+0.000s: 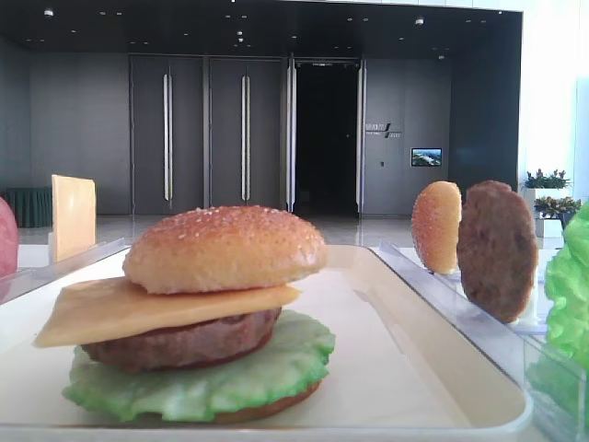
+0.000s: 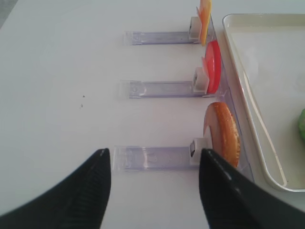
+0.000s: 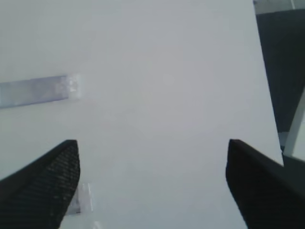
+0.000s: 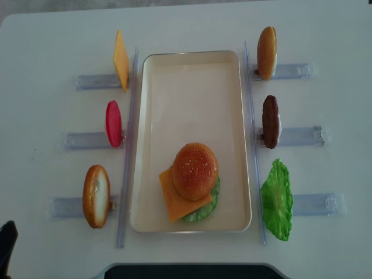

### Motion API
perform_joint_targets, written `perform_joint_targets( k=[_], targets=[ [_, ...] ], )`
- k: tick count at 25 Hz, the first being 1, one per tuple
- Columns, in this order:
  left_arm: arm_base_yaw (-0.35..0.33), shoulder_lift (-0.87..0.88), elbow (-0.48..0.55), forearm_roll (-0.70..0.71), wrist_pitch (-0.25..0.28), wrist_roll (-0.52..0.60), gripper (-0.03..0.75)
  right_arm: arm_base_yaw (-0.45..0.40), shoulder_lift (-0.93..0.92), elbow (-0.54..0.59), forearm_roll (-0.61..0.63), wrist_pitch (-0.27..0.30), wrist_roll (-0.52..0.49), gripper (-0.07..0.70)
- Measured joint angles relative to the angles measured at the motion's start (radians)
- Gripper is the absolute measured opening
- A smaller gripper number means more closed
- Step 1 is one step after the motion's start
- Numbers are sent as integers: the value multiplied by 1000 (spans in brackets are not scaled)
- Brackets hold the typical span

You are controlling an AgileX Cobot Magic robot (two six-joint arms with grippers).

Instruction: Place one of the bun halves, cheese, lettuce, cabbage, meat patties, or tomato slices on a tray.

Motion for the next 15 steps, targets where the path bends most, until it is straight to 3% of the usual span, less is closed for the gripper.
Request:
perform_joint_targets(
  k=[5,15],
  targets=[
    [0,0,0,1,0,0,450,-52,0,0,-15,38,27,590],
    [0,0,0,2,0,-1,450,-59,-102,0,-25,57,49,590]
  ],
)
